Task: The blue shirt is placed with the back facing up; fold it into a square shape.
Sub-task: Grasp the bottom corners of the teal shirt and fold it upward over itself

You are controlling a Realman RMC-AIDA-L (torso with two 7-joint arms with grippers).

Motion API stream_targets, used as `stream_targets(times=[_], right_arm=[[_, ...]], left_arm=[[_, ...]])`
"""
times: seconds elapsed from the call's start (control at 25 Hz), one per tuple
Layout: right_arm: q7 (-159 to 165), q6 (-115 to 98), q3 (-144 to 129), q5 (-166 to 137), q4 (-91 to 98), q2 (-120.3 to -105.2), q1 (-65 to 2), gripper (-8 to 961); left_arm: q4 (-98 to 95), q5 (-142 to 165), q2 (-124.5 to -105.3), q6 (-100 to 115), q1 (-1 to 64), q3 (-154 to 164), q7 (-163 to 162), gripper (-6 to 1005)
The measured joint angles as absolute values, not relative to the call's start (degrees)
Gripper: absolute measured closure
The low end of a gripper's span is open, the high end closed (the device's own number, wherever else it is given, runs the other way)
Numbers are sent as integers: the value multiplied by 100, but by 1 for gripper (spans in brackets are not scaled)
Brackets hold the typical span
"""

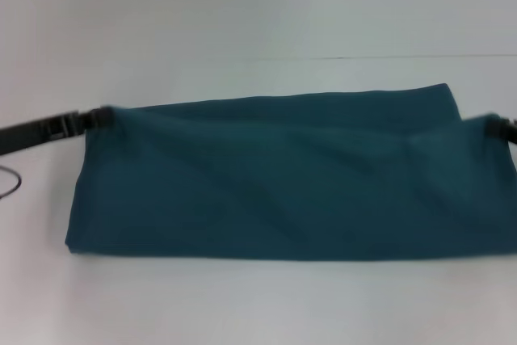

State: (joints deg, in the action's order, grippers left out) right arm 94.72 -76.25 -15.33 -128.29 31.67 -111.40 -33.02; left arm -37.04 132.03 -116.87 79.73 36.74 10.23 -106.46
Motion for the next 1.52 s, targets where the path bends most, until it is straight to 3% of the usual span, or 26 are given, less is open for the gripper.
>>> stream_targets(times=[0.28, 0.68, 1.52], right_arm=[[9450, -5993, -1786, -12811, 2708, -11245, -3959, 911], [9081, -4578, -2002, -12597, 2471, -11472, -4552, 910], [8922, -4177, -2269, -12379, 2337, -11445, -4709, 909]], left_arm=[[-3300, 13196, -11725, 6436, 3976, 1125, -10583, 1001], [-3184, 13127, -11947, 5065, 4195, 1517, -10387, 1000], [-3057, 12852, -11964, 4588, 4217, 1631, -10169, 1001]])
